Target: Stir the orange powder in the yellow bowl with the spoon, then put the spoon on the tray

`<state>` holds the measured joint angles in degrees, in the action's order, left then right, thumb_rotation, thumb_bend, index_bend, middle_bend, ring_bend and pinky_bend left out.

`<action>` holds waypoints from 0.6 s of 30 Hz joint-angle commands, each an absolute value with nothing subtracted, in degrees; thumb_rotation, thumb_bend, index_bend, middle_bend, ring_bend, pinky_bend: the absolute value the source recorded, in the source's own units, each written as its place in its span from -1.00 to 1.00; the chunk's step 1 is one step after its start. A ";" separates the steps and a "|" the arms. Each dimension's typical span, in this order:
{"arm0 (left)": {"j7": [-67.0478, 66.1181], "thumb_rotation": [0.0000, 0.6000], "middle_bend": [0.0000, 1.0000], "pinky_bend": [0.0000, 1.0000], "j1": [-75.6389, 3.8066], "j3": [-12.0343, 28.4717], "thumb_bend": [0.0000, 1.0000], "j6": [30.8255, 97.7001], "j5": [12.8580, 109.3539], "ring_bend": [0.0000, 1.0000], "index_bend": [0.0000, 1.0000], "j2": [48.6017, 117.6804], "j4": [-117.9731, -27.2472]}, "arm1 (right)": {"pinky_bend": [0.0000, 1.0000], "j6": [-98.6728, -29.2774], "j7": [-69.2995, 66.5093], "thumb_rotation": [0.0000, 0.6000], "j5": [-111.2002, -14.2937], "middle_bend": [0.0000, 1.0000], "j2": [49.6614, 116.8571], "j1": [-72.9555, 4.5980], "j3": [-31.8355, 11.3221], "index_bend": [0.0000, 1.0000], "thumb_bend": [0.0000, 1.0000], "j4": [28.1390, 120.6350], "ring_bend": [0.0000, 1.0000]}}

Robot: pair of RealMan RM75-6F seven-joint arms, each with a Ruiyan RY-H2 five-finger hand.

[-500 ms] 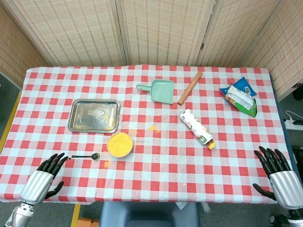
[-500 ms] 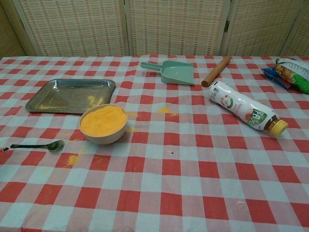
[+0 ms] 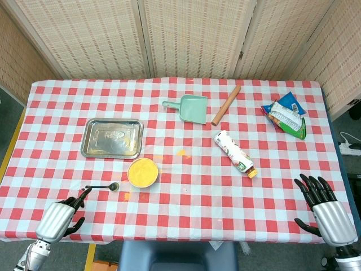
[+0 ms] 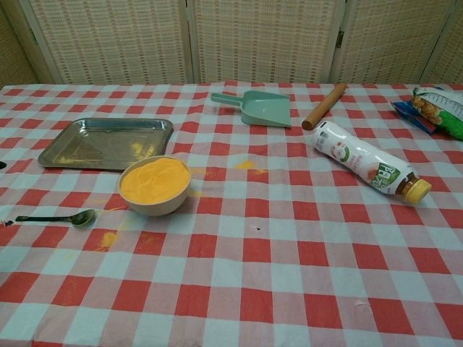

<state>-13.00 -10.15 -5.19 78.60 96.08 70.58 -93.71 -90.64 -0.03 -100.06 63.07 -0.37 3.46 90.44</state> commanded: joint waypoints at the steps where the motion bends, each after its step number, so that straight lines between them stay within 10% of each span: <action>1: -17.94 1.00 1.00 1.00 -12.79 -3.32 -0.21 74.12 94.02 1.00 -0.31 72.72 -95.47 | -1.00 -91.11 -1.01 1.00 -100.44 -1.00 63.26 -0.50 3.36 -1.00 -0.91 90.51 -1.00; 8: -23.31 1.00 1.00 1.00 -17.68 0.04 -0.18 64.05 83.94 1.00 -0.32 73.52 -99.02 | -1.00 -89.72 -0.30 1.00 -99.95 -1.00 63.65 -1.07 3.31 -1.00 -0.91 90.71 -1.00; 18: -35.44 1.00 1.00 1.00 -20.70 4.71 -0.17 66.27 77.67 1.00 -0.26 83.37 -91.64 | -1.00 -89.52 0.31 1.00 -98.70 -1.00 63.66 -1.06 2.86 -1.00 -0.91 91.14 -1.00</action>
